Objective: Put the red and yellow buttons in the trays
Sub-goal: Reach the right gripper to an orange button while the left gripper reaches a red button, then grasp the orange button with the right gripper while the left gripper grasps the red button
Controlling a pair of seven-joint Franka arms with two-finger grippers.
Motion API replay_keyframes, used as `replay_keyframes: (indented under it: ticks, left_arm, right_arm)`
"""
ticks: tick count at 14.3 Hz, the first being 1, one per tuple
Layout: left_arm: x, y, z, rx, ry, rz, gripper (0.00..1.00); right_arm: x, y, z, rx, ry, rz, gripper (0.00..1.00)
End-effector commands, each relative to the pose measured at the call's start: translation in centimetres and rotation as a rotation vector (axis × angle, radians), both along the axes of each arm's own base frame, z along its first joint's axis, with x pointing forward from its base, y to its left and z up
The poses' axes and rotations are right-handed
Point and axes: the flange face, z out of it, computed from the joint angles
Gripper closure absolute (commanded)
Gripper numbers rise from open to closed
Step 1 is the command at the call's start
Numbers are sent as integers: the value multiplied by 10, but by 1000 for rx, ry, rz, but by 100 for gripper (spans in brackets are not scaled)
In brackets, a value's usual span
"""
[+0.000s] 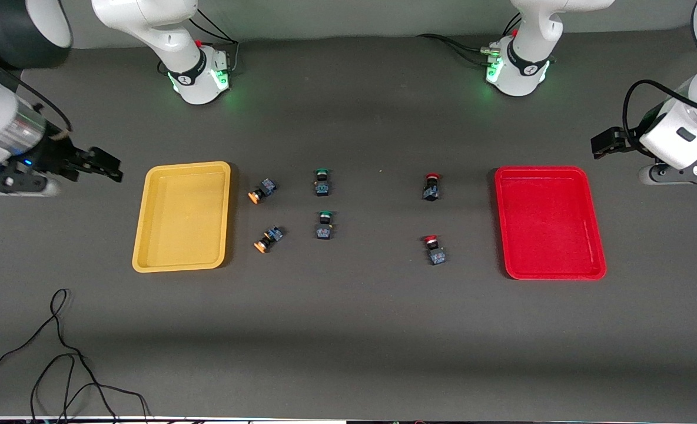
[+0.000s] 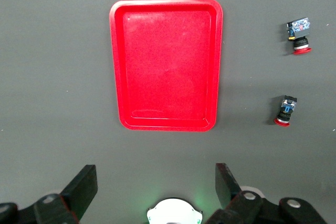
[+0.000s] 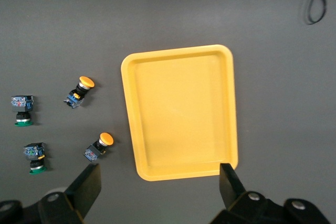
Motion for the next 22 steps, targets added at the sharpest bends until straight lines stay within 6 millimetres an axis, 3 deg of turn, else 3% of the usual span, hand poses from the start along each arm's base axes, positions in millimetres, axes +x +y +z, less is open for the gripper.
replay_keyframes:
  ticks: [1,2,5,7,9,11,14,17,20,21,22]
  left_arm:
    - [-5,-6,3,4,8,-5,0]
    - [-5,-12,-3,3,10,2,0]
    - [1,-72,-34,-7,49,-43,0]
    - [9,-115,-71,-31,64,-22,1]
    - [8,-159,-114,-20,41,-18,1]
    - [0,-197,-171,-15,25,-14,1]
    - [-20,-241,-238,-7,54,-37,2]
    - [-51,-248,-307,-48,21,-38,3]
    - [-74,-266,-358,-80,58,-3,3]
    - [-79,-272,-367,-92,44,-1,4]
    - [-86,-278,-377,-105,29,-8,4]
  right_arm:
    - [8,44,-47,6,20,-169,0]
    - [7,59,-71,21,4,-216,0]
    - [-5,97,-154,69,-4,-393,0]
    - [-11,106,-217,110,45,-528,0]
    - [-25,128,-260,105,94,-565,0]
    - [-37,150,-285,85,144,-598,0]
    - [-53,169,-321,45,221,-676,0]
    - [-67,180,-352,8,277,-731,0]
    - [-78,178,-366,-18,307,-745,0]
    - [-80,177,-370,-24,314,-758,3]
    - [-82,179,-372,-31,321,-767,14]
